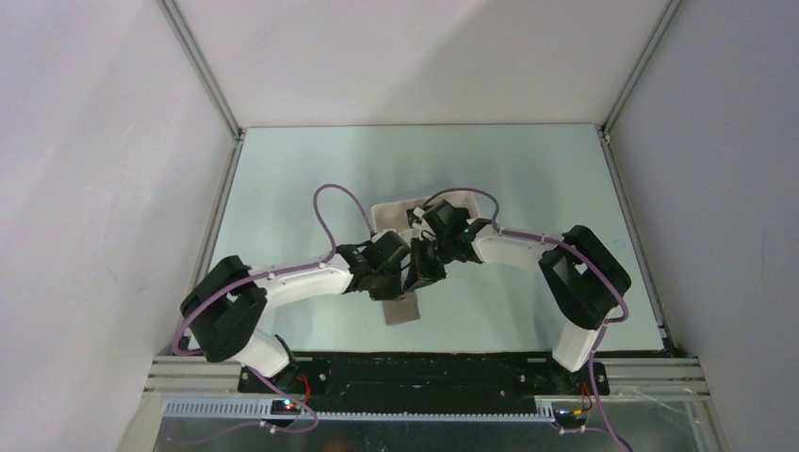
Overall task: Put the credit cards into the card holder
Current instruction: Close the card holder at the center of the board.
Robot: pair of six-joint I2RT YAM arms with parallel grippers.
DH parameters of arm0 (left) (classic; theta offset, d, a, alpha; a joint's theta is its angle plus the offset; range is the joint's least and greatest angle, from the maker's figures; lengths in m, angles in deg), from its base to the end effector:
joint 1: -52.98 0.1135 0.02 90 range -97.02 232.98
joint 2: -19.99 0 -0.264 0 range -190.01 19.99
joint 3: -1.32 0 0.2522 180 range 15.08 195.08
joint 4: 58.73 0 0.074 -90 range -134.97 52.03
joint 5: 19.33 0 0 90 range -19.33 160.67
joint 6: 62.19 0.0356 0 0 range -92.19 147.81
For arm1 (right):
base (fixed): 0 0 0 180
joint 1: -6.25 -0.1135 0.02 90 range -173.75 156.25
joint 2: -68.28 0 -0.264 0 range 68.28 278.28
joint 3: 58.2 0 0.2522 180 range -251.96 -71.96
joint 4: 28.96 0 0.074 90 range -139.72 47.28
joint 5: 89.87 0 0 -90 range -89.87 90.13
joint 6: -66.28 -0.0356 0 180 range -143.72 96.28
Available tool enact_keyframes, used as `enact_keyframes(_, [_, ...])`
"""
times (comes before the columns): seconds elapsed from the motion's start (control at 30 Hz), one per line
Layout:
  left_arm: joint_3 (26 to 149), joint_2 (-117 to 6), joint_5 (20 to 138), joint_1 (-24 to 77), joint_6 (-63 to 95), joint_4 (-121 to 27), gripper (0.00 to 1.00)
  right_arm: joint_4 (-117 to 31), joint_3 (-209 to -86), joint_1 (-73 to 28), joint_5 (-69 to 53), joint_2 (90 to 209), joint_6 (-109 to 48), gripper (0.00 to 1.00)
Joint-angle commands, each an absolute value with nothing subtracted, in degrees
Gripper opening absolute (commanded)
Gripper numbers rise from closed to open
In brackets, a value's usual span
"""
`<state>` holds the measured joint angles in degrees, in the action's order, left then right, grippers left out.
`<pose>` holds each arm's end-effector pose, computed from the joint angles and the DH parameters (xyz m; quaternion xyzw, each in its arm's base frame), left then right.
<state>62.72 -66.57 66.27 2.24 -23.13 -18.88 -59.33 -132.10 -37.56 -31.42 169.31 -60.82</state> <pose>0.1785 -0.2141 0.1706 -0.0100 0.9756 -0.1440 0.1656 0.2404 0.2564 0.1696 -0.1300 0.9179 0.3733 0.0356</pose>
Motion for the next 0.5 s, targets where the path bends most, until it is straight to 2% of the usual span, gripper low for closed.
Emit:
enact_keyframes(0.0, [62.4,-64.3,64.7,1.5,-21.9,-18.4,0.0,-57.5,-132.9,-37.2,-32.3,169.3,-62.0,0.0])
enact_keyframes(0.47, [62.2,-64.1,64.7,1.4,-21.9,-18.4,0.0,-58.5,-132.9,-40.0,-29.2,175.2,-60.8,0.0])
